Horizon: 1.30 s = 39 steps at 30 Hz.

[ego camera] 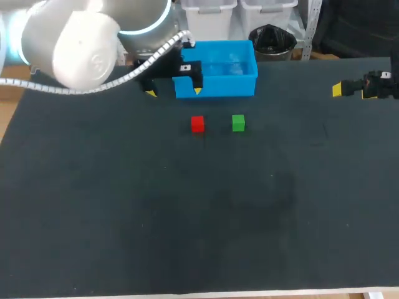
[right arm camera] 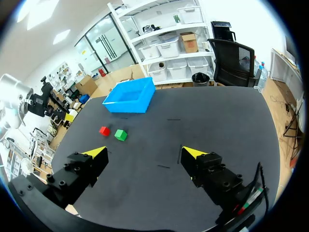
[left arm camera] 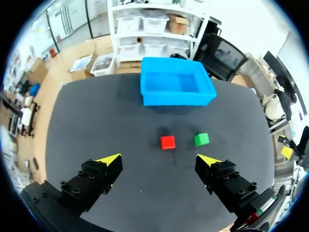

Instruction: Use the left arm to pick the red cube and place it into the blue plastic box first, then use the right arm to grasp the green cube and put it into the same blue plastic box after the first action is fully finished.

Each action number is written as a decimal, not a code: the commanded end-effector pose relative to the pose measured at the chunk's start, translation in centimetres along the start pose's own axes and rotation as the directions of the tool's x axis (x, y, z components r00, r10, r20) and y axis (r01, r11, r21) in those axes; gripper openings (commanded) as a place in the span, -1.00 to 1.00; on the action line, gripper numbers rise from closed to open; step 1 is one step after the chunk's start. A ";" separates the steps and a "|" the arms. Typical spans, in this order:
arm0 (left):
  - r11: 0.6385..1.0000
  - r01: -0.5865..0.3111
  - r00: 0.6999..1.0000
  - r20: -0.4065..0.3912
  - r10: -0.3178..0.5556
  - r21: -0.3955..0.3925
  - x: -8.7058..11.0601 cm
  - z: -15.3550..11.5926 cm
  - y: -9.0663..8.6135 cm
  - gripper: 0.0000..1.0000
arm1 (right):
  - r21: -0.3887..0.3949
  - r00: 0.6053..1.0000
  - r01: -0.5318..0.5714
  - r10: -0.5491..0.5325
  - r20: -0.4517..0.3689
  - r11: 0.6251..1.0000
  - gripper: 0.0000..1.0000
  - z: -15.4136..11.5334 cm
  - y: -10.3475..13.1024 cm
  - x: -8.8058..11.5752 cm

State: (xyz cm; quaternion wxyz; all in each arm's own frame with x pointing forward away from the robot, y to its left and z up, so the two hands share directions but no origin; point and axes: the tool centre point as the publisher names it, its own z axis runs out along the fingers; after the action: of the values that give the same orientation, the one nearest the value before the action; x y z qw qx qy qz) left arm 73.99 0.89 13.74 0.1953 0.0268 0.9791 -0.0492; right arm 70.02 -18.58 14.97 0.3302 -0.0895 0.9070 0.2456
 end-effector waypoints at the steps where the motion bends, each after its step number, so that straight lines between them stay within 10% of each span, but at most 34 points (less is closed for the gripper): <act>1: 0.991 0.000 1.000 -0.002 -0.001 -0.137 -0.2 0.0 -0.4 1.00 | 0.001 1.000 0.000 0.000 0.000 1.000 1.00 0.0 0.0 0.0; 39: 0.992 0.053 0.967 -0.242 -0.080 -0.115 -2.6 2.1 -3.3 1.00 | 0.001 1.000 0.000 0.000 0.000 1.000 1.00 0.0 0.0 0.0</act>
State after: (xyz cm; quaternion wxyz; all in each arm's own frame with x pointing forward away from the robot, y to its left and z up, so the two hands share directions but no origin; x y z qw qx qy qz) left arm 76.33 -2.44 13.23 0.0852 -0.0161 0.9962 -0.0086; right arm 70.03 -18.58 14.97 0.3302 -0.0895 0.9070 0.2457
